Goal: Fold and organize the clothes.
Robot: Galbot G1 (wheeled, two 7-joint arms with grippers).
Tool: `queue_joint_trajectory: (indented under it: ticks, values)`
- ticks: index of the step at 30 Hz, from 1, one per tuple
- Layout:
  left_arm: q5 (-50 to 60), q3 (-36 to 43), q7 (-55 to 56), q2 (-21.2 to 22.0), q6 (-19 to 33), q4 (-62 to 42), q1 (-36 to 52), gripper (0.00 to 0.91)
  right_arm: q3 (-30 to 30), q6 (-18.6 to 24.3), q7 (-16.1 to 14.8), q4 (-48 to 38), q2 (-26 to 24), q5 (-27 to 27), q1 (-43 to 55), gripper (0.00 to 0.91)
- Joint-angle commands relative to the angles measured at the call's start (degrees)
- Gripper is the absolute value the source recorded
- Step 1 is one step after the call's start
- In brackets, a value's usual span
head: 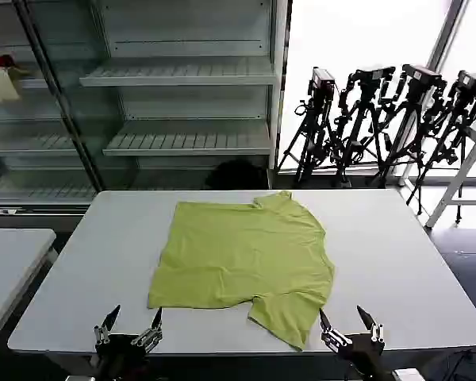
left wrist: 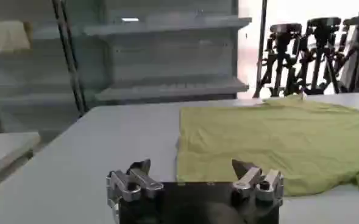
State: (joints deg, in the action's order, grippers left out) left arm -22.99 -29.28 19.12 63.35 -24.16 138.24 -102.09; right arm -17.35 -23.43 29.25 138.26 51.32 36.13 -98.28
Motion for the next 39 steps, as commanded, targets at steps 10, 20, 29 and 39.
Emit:
queue_joint_trajectory:
  ticks: [10,20,29,39]
  values:
    - [-9.88,1.44,-0.3,-2.07,-9.07,-10.15,12.52,0.907,6.09,-9.78,2.87,1.51,1.01,2.74,3.22,0.907]
    - [-10.84,0.52,-0.03,-1.52,-8.96,-15.95,14.57,0.907,6.84,-9.76,2.68,0.32,2.26,2.18,4.54,0.907]
    - [-10.43,0.79,-0.35,-0.7,-8.88,-16.4,14.66,0.715,7.47,-9.76,2.53,-0.65,2.69,2.13,5.31,0.907]
    - [-9.45,1.37,-0.97,-0.08,-8.86,-16.7,14.35,0.06,8.11,-9.72,2.66,-1.52,2.9,2.11,5.8,0.312]
